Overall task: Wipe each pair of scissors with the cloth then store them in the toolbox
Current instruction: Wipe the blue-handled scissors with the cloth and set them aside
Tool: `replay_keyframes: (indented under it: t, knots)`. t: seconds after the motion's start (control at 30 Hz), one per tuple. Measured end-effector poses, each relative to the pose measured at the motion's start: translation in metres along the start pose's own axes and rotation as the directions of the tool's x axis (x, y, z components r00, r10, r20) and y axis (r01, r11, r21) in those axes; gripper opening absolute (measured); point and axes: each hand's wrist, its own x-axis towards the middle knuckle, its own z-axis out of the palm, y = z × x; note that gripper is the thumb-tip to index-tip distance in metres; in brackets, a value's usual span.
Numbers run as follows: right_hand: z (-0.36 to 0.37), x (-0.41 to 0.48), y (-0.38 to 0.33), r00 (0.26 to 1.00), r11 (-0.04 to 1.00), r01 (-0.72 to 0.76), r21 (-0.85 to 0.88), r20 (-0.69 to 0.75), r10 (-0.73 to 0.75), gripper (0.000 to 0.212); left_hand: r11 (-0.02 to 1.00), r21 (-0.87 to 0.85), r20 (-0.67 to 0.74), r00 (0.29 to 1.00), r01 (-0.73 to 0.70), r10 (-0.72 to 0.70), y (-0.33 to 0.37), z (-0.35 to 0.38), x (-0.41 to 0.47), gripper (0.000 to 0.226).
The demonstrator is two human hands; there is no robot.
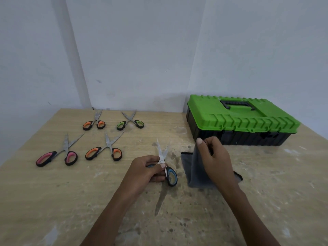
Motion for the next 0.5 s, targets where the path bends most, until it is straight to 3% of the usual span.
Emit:
replay_keyframes:
  t: [0.13,0.3,0.4,0.5]
  knots:
    - [0.005,-0.005,0.014,0.981,0.960,-0.194,0.202,0.054,0.187,0.034,1.000,-0.015,0.012,1.000,-0.006,0.007,-0.001,0.000,0.000,0.018]
    - [-0.009,-0.003,0.023,0.980,0.932,-0.184,0.313,0.125,0.152,0.020,1.000,-0.002,0.014,1.000,-0.014,0.014,-0.002,0.001,0.002,0.017]
    - [-0.008,-0.007,0.022,0.991,0.975,-0.074,0.210,0.128,0.047,0.042,1.000,0.011,0.012,1.000,-0.016,0.016,-0.003,0.001,0.002,0.022]
    - [0.002,-0.016,0.014,0.996,0.997,0.066,0.031,0.060,-0.068,0.031,1.000,0.023,0.013,1.000,-0.018,0.017,-0.002,0.001,0.001,0.026]
